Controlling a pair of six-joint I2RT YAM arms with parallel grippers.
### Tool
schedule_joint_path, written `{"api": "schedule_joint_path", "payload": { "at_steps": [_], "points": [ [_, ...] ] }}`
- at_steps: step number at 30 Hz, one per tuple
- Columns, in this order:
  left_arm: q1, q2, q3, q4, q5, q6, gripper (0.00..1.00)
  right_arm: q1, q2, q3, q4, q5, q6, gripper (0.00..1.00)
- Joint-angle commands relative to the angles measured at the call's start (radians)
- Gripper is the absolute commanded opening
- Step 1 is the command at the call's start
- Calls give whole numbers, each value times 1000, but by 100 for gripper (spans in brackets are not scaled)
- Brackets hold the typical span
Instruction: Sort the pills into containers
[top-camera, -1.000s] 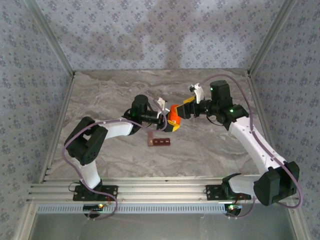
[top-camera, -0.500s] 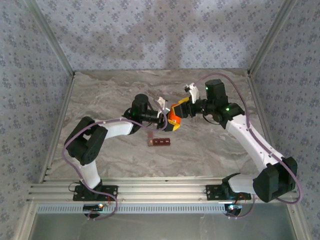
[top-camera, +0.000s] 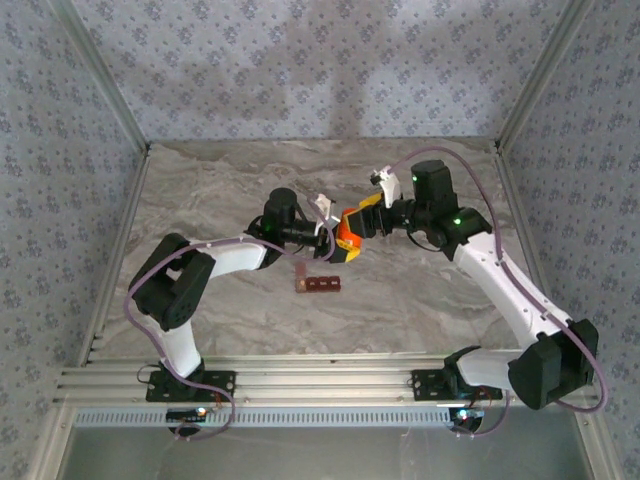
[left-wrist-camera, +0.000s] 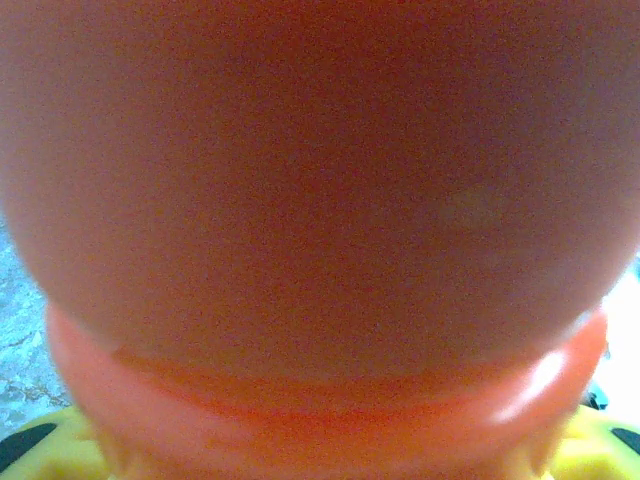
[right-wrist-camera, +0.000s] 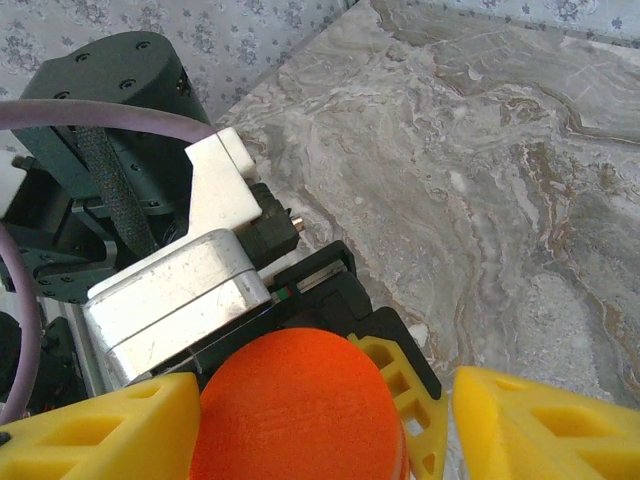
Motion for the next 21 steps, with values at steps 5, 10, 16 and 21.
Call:
{"api": "schedule_joint_path", "payload": {
  "at_steps": [5, 10, 16, 21],
  "points": [
    [-5, -17, 36, 33, 33, 18, 0, 4, -43, 7, -17, -23, 13, 70],
    [-5, -18, 35, 33, 34, 19, 0, 12, -37, -8, -22, -37, 12, 70],
    [-5, -20, 36, 33, 34, 19, 0, 21, -22, -24, -28, -24, 5, 67],
    [-6, -21, 34, 33, 33, 18, 0, 31, -15, -37, -24, 2, 7, 59]
  ]
}}
